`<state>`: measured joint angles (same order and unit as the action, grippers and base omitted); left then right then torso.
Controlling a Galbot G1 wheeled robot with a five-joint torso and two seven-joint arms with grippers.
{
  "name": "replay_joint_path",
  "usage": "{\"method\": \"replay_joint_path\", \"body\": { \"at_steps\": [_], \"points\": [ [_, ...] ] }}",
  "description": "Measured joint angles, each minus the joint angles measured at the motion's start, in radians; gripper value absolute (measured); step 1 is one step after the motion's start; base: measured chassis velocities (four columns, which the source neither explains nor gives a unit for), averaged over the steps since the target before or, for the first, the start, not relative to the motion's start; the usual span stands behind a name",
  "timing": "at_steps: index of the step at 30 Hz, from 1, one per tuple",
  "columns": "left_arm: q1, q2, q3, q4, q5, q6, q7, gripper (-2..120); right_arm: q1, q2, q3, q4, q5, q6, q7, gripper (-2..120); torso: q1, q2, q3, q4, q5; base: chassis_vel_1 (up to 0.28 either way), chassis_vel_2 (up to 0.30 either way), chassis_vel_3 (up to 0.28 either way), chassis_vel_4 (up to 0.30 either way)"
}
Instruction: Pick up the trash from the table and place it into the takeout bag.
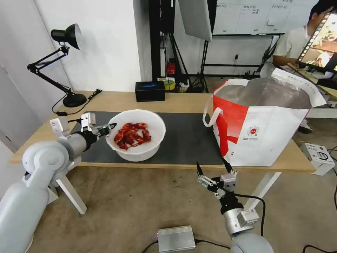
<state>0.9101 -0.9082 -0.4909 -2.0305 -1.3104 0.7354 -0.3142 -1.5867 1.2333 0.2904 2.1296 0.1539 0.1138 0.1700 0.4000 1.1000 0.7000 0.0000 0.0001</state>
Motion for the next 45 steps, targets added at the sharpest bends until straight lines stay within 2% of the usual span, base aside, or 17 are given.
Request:
{"method": "replay_joint_path", "body": {
  "at_steps": [10,18,21,33,42,45],
  "points": [
    [-0.114,-0.057,0.118,-0.057,-0.032,0.000,-0.014,0,0.000,0.000,0.000,0.000,0.000,0.000,0.000,100,0.000,0.000,0.000,-0.0001,0.0000,0.000,0.000,0.000,0.000],
    [-0.184,-0.081,0.177,-0.071,-0.048,0.000,-0.004,0,0.000,0.000,0.000,0.000,0.000,0.000,0.000,100,0.000,0.000,0.000,0.0000,0.0000,0.000,0.000,0.000,0.000],
    [-0.233,-0.102,0.225,-0.074,-0.053,0.000,0.005,0,0.000,0.000,0.000,0.000,0.000,0.000,0.000,100,0.000,0.000,0.000,0.0000,0.0000,0.000,0.000,0.000,0.000],
    [-0.379,-0.155,0.321,-0.026,-0.074,0.000,-0.002,0,0.000,0.000,0.000,0.000,0.000,0.000,0.000,100,0.000,0.000,0.000,-0.0001,-0.0002,0.000,0.000,0.000,0.000],
    [-0.480,-0.133,0.393,-0.026,-0.143,0.000,-0.043,0,0.000,0.000,0.000,0.000,0.000,0.000,0.000,100,0.000,0.000,0.000,0.0000,-0.0001,0.000,0.000,0.000,0.000],
    [-0.545,-0.140,0.436,-0.001,-0.164,0.000,-0.059,0,0.000,0.000,0.000,0.000,0.000,0.000,0.000,100,0.000,0.000,0.000,0.0001,-0.0002,0.000,0.000,0.000,0.000]
  ]
}}
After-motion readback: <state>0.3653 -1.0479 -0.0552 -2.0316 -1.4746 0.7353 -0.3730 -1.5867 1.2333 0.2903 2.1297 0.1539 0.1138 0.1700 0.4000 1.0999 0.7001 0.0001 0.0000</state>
